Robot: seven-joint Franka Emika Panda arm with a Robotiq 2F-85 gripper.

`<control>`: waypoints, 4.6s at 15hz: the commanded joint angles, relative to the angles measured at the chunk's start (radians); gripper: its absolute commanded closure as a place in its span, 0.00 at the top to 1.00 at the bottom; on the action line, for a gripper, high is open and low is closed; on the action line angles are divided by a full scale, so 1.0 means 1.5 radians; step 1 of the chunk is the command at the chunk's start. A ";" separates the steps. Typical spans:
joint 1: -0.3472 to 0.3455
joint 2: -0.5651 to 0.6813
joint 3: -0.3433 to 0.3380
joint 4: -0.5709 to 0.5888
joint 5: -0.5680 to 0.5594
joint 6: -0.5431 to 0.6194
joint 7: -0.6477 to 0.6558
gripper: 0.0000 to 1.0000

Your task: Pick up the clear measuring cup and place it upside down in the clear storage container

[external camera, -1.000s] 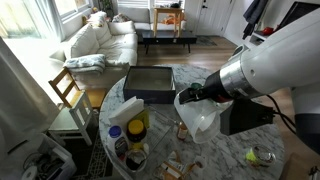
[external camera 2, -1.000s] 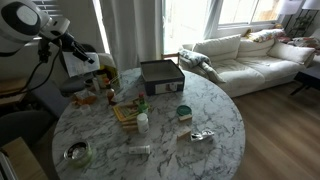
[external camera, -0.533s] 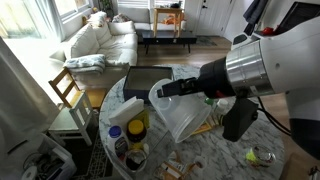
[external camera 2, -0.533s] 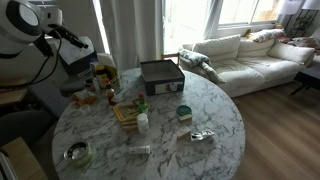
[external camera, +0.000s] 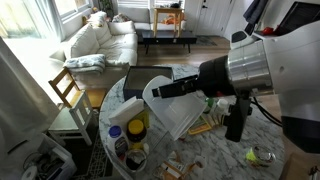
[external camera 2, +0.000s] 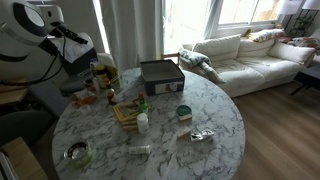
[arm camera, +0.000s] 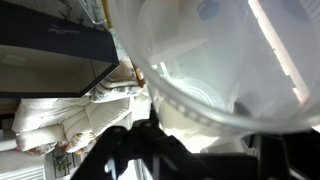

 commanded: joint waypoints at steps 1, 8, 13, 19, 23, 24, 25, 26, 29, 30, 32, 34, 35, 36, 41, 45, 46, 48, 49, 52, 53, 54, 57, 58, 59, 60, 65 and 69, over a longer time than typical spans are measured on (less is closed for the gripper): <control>-0.082 -0.006 0.053 -0.001 0.011 0.051 -0.001 0.48; -0.248 0.036 0.212 -0.035 0.167 0.248 -0.190 0.48; -0.295 0.111 0.322 -0.072 0.299 0.349 -0.420 0.48; -0.296 0.231 0.364 -0.085 0.426 0.469 -0.705 0.48; -0.230 0.369 0.351 -0.053 0.517 0.553 -0.879 0.48; -0.212 0.401 0.343 -0.041 0.531 0.567 -0.904 0.48; -0.192 0.434 0.335 -0.030 0.541 0.586 -0.928 0.48; -0.174 0.466 0.325 -0.012 0.546 0.603 -0.948 0.48; -0.072 0.394 0.200 -0.029 0.509 0.593 -0.853 0.73; -0.064 0.412 0.194 -0.018 0.510 0.594 -0.860 0.73; -0.059 0.431 0.190 -0.004 0.510 0.594 -0.866 0.73; -0.046 0.440 0.162 0.016 0.493 0.594 -0.870 0.48; -0.018 0.444 0.119 0.031 0.480 0.594 -0.860 0.48; 0.009 0.447 0.079 0.045 0.467 0.595 -0.848 0.48; 0.097 0.461 -0.036 0.097 0.431 0.602 -0.809 0.48; 0.127 0.470 -0.073 0.097 0.420 0.603 -0.802 0.48; 0.132 0.472 -0.078 0.097 0.415 0.603 -0.801 0.48; 0.140 0.480 -0.087 0.107 0.412 0.603 -0.805 0.48; 0.143 0.483 -0.091 0.111 0.410 0.603 -0.808 0.48; 0.149 0.492 -0.106 0.124 0.403 0.603 -0.821 0.65; 0.151 0.495 -0.109 0.128 0.400 0.603 -0.822 0.88; 0.152 0.499 -0.112 0.133 0.397 0.603 -0.821 0.91; 0.153 0.511 -0.116 0.143 0.393 0.604 -0.818 1.00; 0.153 0.515 -0.117 0.146 0.392 0.604 -0.816 1.00; 0.153 0.519 -0.117 0.148 0.392 0.604 -0.815 1.00; 0.154 0.522 -0.117 0.149 0.394 0.604 -0.814 1.00; 0.156 0.534 -0.118 0.156 0.397 0.604 -0.811 1.00; 0.158 0.527 -0.120 0.154 0.412 0.604 -0.813 1.00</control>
